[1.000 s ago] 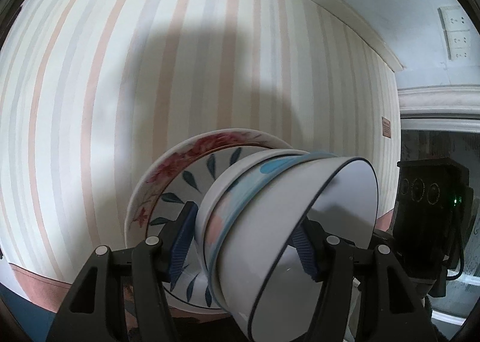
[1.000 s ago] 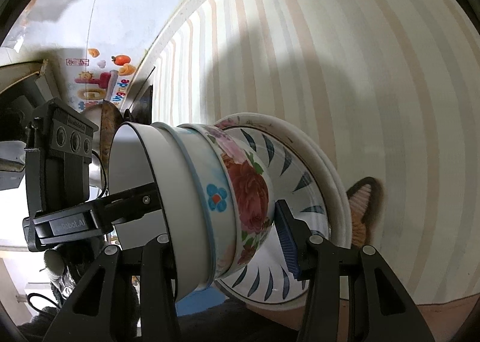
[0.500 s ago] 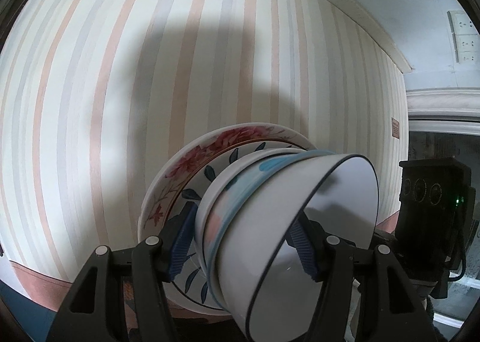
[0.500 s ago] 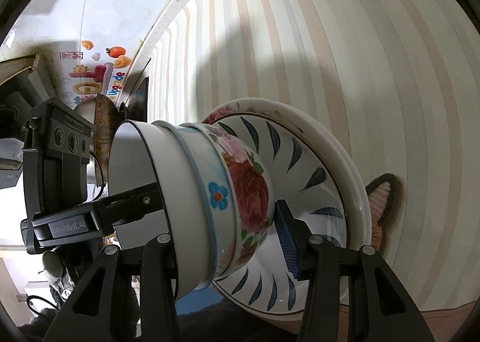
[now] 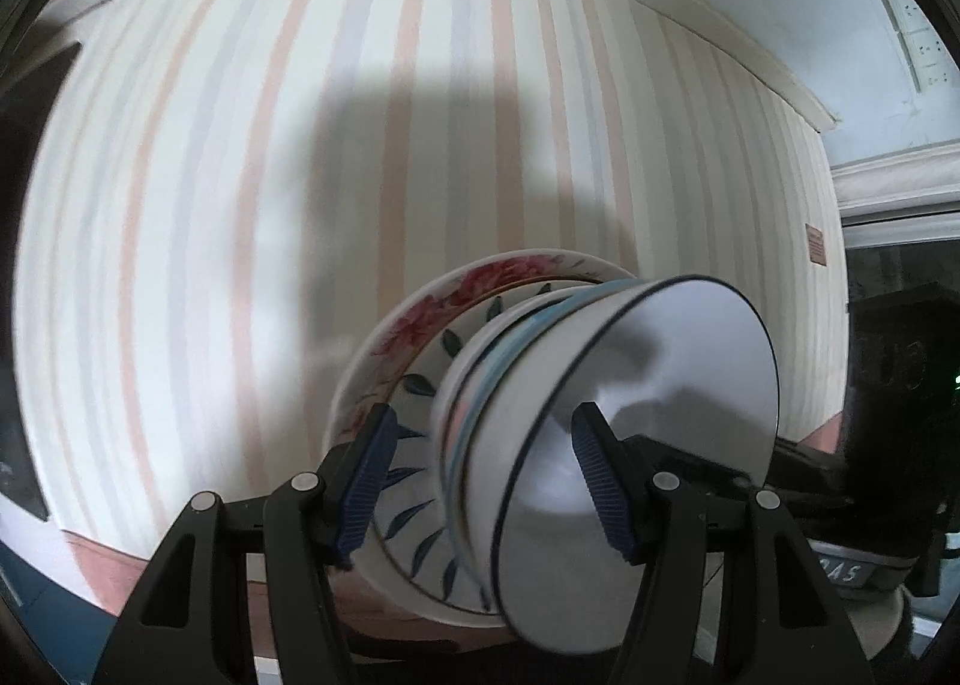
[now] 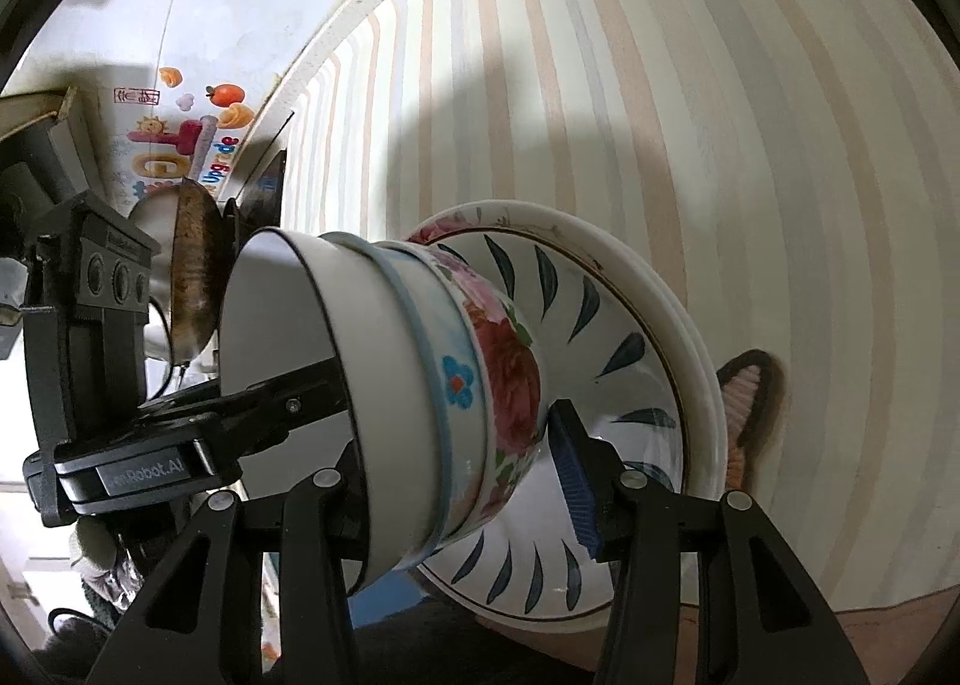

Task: Organize plates and bowls
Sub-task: 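Carry the bowl stack over the plate stack and lower it onto the plates, then open both tools and pull them back from the stacked dishes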

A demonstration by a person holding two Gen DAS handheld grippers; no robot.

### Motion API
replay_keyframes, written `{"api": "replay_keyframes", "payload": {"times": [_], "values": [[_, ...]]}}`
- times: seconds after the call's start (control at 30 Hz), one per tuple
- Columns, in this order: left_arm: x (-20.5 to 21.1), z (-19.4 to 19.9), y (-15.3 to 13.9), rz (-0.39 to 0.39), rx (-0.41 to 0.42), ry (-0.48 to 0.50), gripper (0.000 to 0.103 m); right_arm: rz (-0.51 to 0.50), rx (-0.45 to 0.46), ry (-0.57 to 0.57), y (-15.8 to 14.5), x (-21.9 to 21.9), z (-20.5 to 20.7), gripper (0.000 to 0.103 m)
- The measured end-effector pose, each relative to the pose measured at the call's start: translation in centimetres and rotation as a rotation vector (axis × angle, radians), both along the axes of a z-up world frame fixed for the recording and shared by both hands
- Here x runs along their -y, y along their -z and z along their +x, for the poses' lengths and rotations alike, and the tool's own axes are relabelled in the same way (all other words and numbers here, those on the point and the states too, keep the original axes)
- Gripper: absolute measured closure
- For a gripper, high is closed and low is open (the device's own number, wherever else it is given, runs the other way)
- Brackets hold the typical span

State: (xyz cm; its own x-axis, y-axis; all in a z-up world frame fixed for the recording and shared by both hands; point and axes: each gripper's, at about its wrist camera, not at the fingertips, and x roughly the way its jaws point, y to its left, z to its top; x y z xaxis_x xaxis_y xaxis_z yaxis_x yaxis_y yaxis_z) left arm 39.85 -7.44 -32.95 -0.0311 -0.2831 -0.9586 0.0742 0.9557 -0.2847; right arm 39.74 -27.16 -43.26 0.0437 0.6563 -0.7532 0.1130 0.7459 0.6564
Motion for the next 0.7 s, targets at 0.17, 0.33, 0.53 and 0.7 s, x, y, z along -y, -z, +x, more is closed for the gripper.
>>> {"api": "replay_keyframes", "payload": {"times": [0.17,0.33,0.53,0.7], "values": [[-0.6,-0.9,-1.9,0.049,0.069,0.001,0.044,-0.058,0.041,0.012,-2.1,0.3,-0.4,0.044],[-0.8,-2.3,-4.5,0.111,0.166,0.007,0.017,-0.168,0.124,0.027,-5.4,0.7,-1.5,0.021],[-1.1,-4.0,-7.6,0.148,0.295,-0.014,0.010,-0.367,0.244,0.064,-10.5,0.3,-3.8,0.010],[-1.2,-5.6,-9.8,0.148,0.356,-0.006,0.009,-0.469,0.332,0.107,-14.5,-0.5,-6.0,0.008]]}}
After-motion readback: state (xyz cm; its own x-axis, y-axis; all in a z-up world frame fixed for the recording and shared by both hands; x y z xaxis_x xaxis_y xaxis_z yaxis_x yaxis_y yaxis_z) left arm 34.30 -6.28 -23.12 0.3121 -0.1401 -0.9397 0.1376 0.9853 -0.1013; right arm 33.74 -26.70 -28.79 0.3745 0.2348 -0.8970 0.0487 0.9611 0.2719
